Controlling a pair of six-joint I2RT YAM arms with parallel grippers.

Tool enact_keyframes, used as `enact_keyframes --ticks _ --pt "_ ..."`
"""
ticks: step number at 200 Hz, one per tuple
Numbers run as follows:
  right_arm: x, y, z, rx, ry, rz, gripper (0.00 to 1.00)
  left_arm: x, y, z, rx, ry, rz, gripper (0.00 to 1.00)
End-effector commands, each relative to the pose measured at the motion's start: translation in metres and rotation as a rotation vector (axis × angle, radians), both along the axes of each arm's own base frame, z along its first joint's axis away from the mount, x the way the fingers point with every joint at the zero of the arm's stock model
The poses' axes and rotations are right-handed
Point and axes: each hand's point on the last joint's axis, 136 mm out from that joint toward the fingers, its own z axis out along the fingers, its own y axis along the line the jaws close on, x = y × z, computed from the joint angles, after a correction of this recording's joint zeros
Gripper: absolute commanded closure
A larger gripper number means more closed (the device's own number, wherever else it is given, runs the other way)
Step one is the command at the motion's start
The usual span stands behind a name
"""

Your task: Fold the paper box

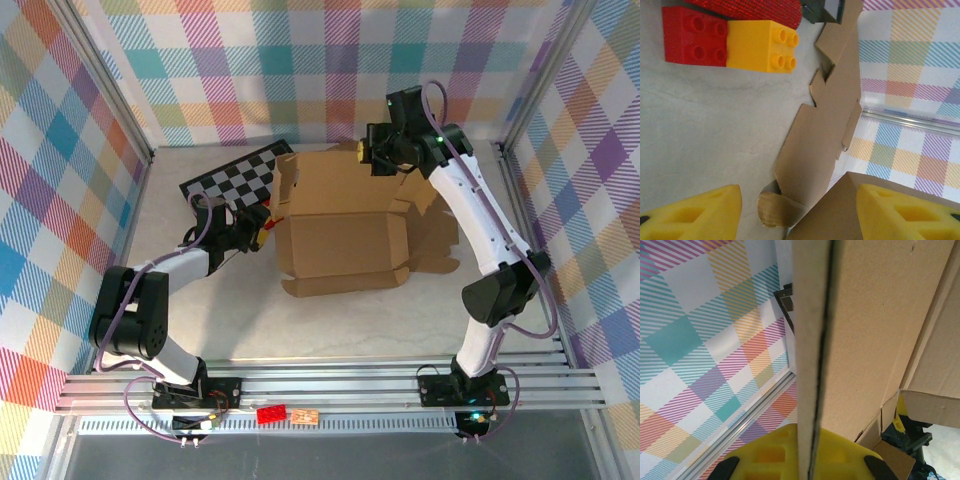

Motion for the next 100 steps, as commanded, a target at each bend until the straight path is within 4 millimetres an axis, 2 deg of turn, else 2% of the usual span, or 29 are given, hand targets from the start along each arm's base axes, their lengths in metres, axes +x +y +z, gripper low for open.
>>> enact_keyframes --ticks 1,37,69,100 --pt "-0.003 0.001 0.018 0.061 -0.035 -0.004 1.00 0.012 -0.011 0.027 -0.038 -0.094 -0.021 0.38" --pt "0.000 0.001 0.017 0.080 -0.032 -0.012 1.00 0.001 -0.030 0.037 -0.030 -0.130 -0.065 0.38" --pt "0.004 -0.001 0.015 0.094 -0.028 -0.025 1.00 -0.012 -0.031 0.039 -0.001 -0.148 -0.056 0.38" --pt "0.006 -0.002 0.012 0.104 -0.016 -0.031 1.00 -0.022 -0.033 0.044 0.068 -0.172 -0.063 0.32"
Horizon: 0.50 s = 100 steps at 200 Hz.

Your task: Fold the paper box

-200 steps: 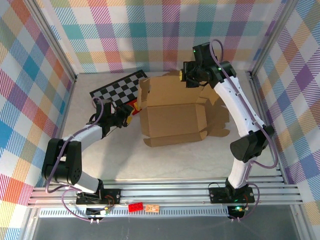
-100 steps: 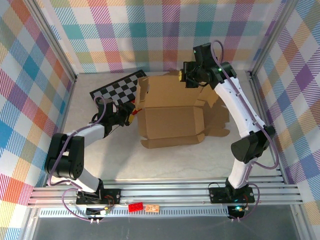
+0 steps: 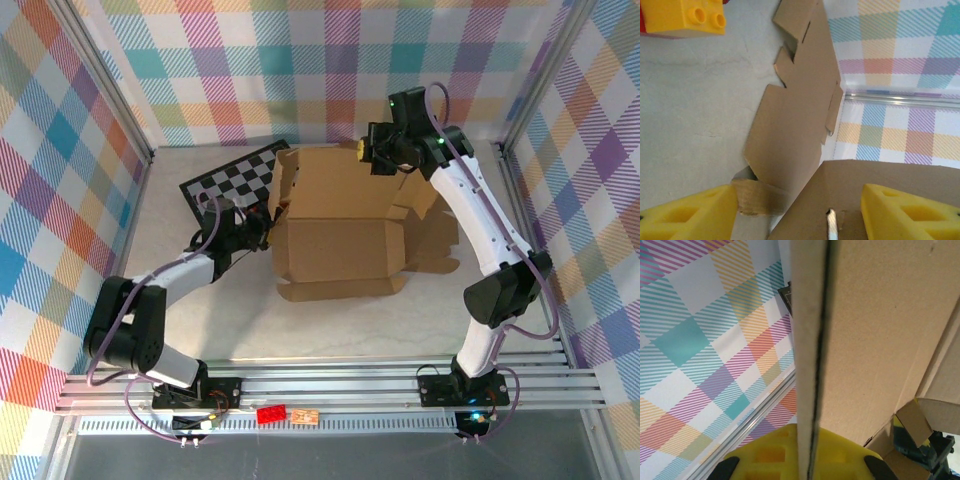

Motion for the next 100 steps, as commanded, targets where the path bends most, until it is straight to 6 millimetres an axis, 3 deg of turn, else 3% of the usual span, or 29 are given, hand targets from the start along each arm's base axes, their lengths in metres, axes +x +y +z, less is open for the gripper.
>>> enact_keyframes --ticks 1,32,60,100 --pt "0.000 0.001 0.011 0.053 -0.020 -0.004 1.00 -0.007 -0.001 0.012 0.059 -0.055 0.000 0.32" --pt "0.001 0.004 0.008 0.070 -0.015 0.002 1.00 -0.016 -0.013 0.002 0.131 -0.045 -0.043 0.31" --pt "0.001 0.005 0.010 0.069 -0.025 0.008 1.00 -0.021 -0.013 -0.011 0.200 -0.032 -0.038 0.31" --pt "-0.002 0.009 0.001 0.029 -0.048 0.042 1.00 -0.037 0.013 -0.028 0.381 0.055 -0.011 0.24"
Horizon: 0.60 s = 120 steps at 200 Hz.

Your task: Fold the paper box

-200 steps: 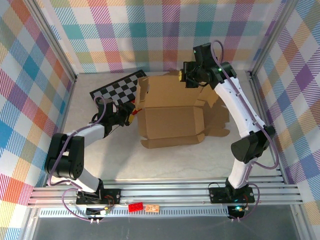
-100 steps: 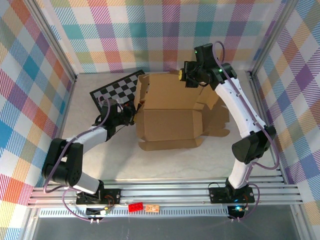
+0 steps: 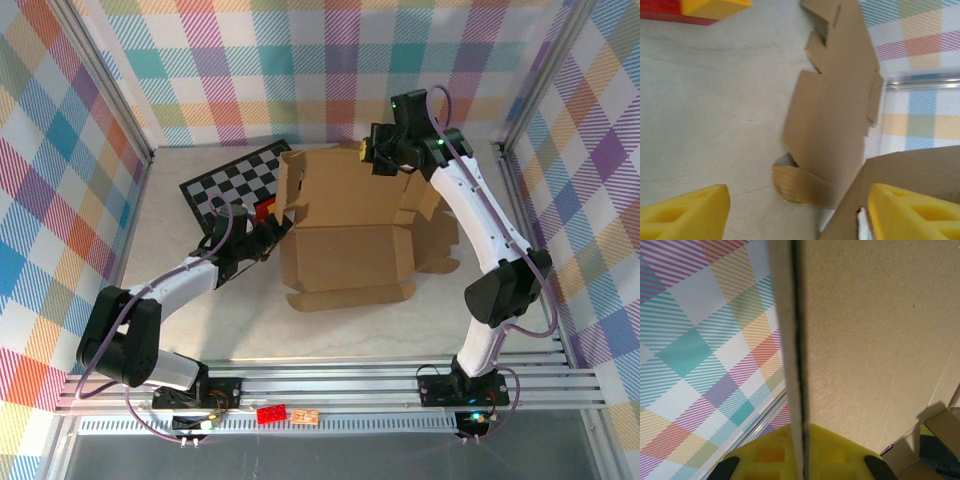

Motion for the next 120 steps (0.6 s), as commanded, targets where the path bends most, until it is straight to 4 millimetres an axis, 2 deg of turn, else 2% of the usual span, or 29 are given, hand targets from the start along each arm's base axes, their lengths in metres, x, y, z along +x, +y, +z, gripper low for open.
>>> enact_keyframes --ticks 1,33,45,67,89,120 --pt "-0.009 0.010 0.013 0.016 -0.059 0.051 1.00 -0.013 0.020 -0.006 0.159 0.041 0.018 0.24" --pt "-0.014 0.018 -0.003 -0.021 -0.097 0.066 1.00 -0.051 0.046 -0.032 0.299 0.179 0.029 0.23" --pt "-0.011 0.022 -0.006 -0.027 -0.127 0.073 1.00 -0.075 0.058 -0.047 0.344 0.247 0.023 0.23" --pt "-0.007 0.027 -0.008 -0.062 -0.179 0.099 1.00 -0.102 0.072 -0.056 0.392 0.293 0.018 0.23" --pt "-0.007 0.036 -0.013 -0.095 -0.209 0.143 1.00 -0.118 0.086 -0.047 0.435 0.291 0.038 0.25" --pt "-0.019 0.055 -0.033 -0.117 -0.212 0.210 1.00 -0.126 0.107 -0.017 0.500 0.250 0.092 0.29"
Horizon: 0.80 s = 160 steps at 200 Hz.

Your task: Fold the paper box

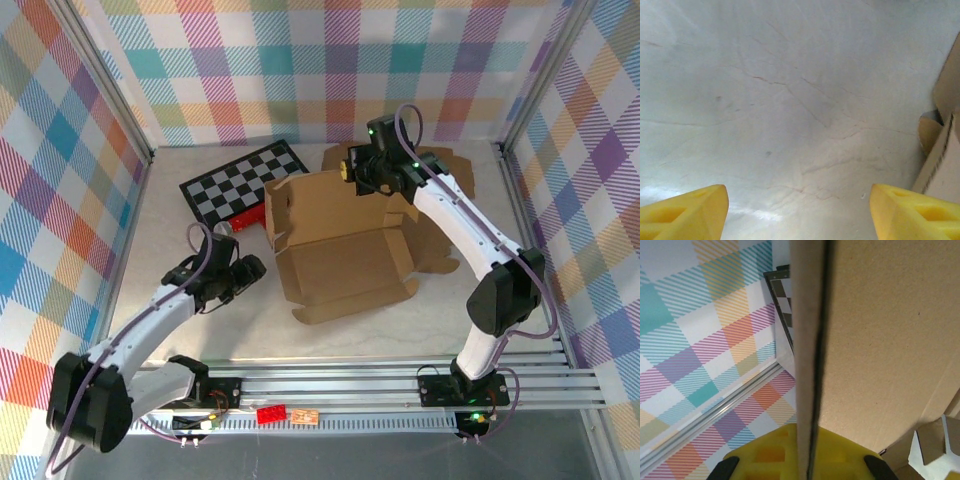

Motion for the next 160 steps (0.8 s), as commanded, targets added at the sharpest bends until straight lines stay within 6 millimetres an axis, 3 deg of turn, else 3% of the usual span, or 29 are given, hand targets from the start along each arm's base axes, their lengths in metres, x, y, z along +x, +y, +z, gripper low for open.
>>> enact_keyframes --ticks 1,24,71,116,160 --pt "-0.006 0.014 0.006 -0.016 -0.089 0.058 1.00 -0.016 0.024 0.016 0.109 0.007 0.020 0.30" --pt "-0.012 0.028 0.000 -0.050 -0.159 0.109 1.00 -0.021 0.039 0.027 0.124 0.004 0.070 0.33" --pt "-0.023 0.055 -0.019 -0.060 -0.248 0.208 1.00 -0.025 0.049 0.037 0.129 -0.016 0.101 0.34" --pt "-0.027 0.073 -0.034 -0.034 -0.374 0.287 1.00 -0.032 0.054 0.032 0.151 -0.009 0.083 0.35" --pt "-0.026 0.086 -0.033 0.001 -0.467 0.342 1.00 -0.037 0.054 0.022 0.147 0.003 0.074 0.37"
